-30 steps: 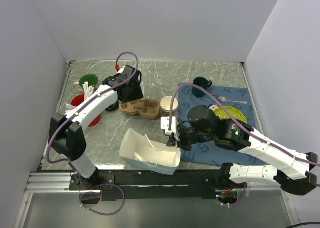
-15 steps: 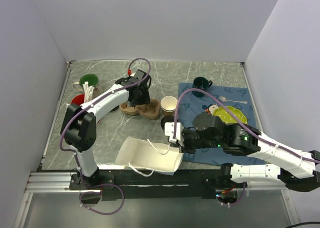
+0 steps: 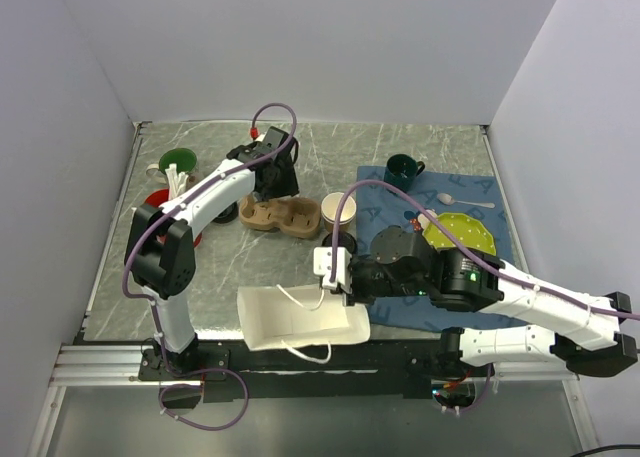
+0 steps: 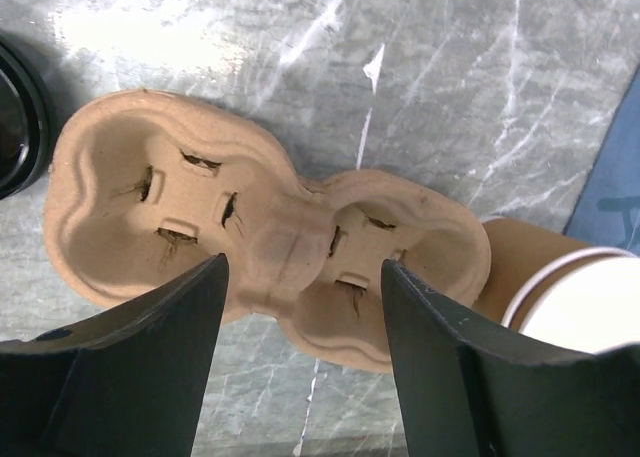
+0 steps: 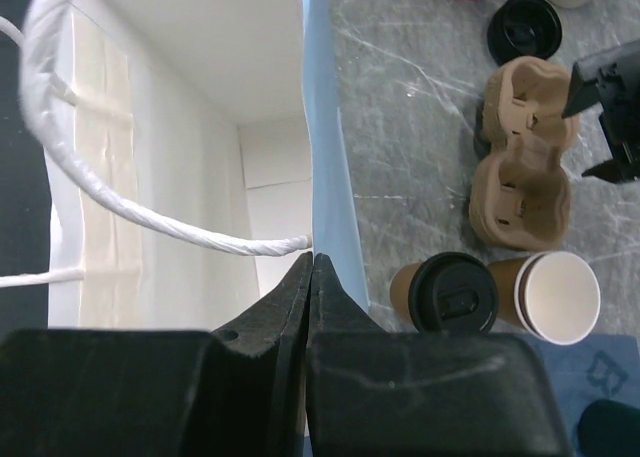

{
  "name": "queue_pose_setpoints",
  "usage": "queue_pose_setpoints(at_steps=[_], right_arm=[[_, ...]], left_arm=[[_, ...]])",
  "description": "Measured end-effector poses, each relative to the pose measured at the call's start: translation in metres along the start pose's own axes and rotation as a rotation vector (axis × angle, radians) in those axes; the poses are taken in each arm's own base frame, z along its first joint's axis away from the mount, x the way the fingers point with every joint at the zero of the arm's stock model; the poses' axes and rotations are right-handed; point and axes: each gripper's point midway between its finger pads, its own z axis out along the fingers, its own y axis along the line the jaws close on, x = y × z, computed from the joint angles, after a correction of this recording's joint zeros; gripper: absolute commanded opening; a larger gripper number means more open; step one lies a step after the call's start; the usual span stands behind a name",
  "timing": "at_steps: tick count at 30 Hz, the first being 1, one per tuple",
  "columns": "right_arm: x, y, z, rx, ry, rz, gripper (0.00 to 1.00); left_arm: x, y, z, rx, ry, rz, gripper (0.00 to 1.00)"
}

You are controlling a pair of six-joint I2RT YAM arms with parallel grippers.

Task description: Pack the takeout coffee

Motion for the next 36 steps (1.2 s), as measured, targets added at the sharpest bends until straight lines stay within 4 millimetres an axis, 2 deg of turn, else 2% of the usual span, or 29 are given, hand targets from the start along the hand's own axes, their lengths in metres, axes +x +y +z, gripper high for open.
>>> queue_pose_setpoints(at_steps=[10, 20, 22, 29, 36], right_arm=[[-0.002, 0.024, -0.009, 0.005, -0.017, -0.081, 0.0], [0.006, 0.029, -0.013, -0.007, 0.019, -0.094, 0.0], [0.006, 0.029, -0.013, -0.007, 0.018, -0.088, 0.0], [0.005, 0.032, -0.013, -0.012, 0.013, -0.07, 0.0], [0.008, 0.037, -0.014, -0.017, 0.01, -0.049, 0.0]], left_arm=[[0.005, -0.004, 0.001, 0.026, 0.017, 0.02, 0.65], [0.02, -0.008, 0.012, 0.023, 0.051, 0.043, 0.61], [0.024, -0.004, 0.015, 0.014, 0.058, 0.06, 0.65], [0.041, 0.01, 0.025, -0.007, 0.09, 0.136, 0.65], [0.04, 0.009, 0.026, 0.005, 0.089, 0.161, 0.63]])
